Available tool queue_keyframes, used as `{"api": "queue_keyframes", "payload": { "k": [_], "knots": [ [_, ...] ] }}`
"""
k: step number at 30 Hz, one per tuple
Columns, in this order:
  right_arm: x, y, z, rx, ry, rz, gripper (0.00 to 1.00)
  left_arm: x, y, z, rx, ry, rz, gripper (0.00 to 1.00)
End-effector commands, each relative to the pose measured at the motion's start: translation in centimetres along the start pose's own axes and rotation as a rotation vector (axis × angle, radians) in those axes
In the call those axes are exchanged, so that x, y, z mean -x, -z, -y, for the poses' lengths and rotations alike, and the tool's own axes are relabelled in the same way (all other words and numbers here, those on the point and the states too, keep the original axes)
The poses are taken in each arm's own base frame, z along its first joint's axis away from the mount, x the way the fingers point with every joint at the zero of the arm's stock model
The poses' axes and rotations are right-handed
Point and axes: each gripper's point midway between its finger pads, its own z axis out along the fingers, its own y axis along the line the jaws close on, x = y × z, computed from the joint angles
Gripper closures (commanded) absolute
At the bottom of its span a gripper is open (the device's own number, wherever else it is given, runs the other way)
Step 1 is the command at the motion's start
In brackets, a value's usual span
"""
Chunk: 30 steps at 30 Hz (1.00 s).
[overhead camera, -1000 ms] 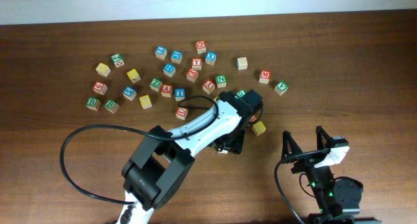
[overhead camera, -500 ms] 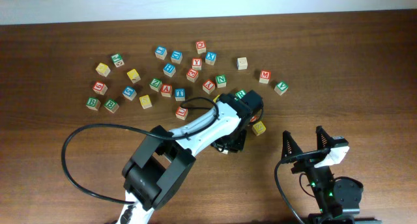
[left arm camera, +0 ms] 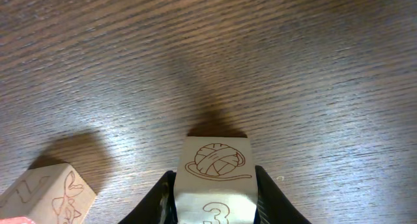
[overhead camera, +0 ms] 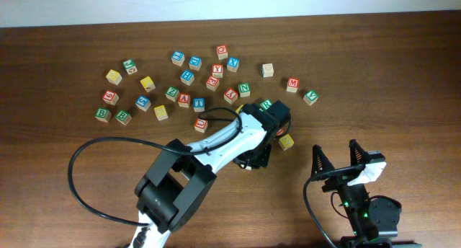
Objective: Spell out ICRA
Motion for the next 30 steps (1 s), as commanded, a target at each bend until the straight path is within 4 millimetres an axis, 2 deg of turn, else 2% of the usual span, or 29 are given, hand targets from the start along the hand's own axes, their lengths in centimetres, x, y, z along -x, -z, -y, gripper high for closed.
{"api": "queue_keyframes", "payload": {
  "k": [1, 4, 7, 8, 13, 15, 19, 23, 30],
  "knots": [
    [-0.2, 0.0, 0.1, -0.006, -0.003, -0.004, 0.02, -0.1, -0.6, -0.5, 0.040, -0.011, -0.002, 0.75],
    [-0.2, 0.0, 0.1, -0.006, -0.003, -0.004, 0.02, 1.6, 0.4, -1.4, 0.104, -0.008, 0.073, 0.76],
    [-0.2, 0.0, 0.1, -0.006, -0.003, -0.004, 0.02, 4.1, 2.7, -2.8, 0.202, 0.001, 0.185, 0.75],
    [-0.2, 0.0, 0.1, -0.006, -0.003, -0.004, 0.02, 5.1, 3.8, -3.9, 0.274, 0.006, 0.237, 0.75],
    [-0.2, 0.0, 0.1, -0.006, -0.003, -0.004, 0.02, 6.9, 6.3, -8.0, 0.537, 0.015, 0.365, 0.76],
    [-0.2, 0.0, 0.1, -0.006, -0.003, -0.004, 0.02, 7.4, 6.9, -8.7, 0.582, 0.024, 0.397, 0.77],
    [-0.2, 0.0, 0.1, -0.006, -0.003, -0.004, 0.02, 7.7, 6.6, -9.9, 0.588, 0.057, 0.396, 0.80],
    [-0.2, 0.0, 0.1, -0.007, -0.003, -0.004, 0.02, 7.3, 5.5, -11.5, 0.626, 0.073, 0.376, 0.77],
    [-0.2, 0.0, 0.1, -0.006, -0.003, -0.004, 0.02, 5.7, 1.9, -11.4, 0.592, 0.058, 0.324, 0.78]
  ]
}}
